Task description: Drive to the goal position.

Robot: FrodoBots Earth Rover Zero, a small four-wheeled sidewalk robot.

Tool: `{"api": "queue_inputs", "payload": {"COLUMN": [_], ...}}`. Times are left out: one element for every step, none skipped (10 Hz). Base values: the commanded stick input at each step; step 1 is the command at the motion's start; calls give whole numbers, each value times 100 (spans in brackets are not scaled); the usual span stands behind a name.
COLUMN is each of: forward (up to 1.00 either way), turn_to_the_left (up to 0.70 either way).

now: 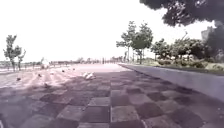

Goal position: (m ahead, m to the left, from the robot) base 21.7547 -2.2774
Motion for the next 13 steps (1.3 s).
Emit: {"api": "queue_inputs", "payload": {"forward": [85,85,85,85,85,85,85,85,85,85,85,85,85], "turn_to_the_left": [0,0,0,-2,-33,-34,-21,-4,0,-2,-23,-32,-29]}}
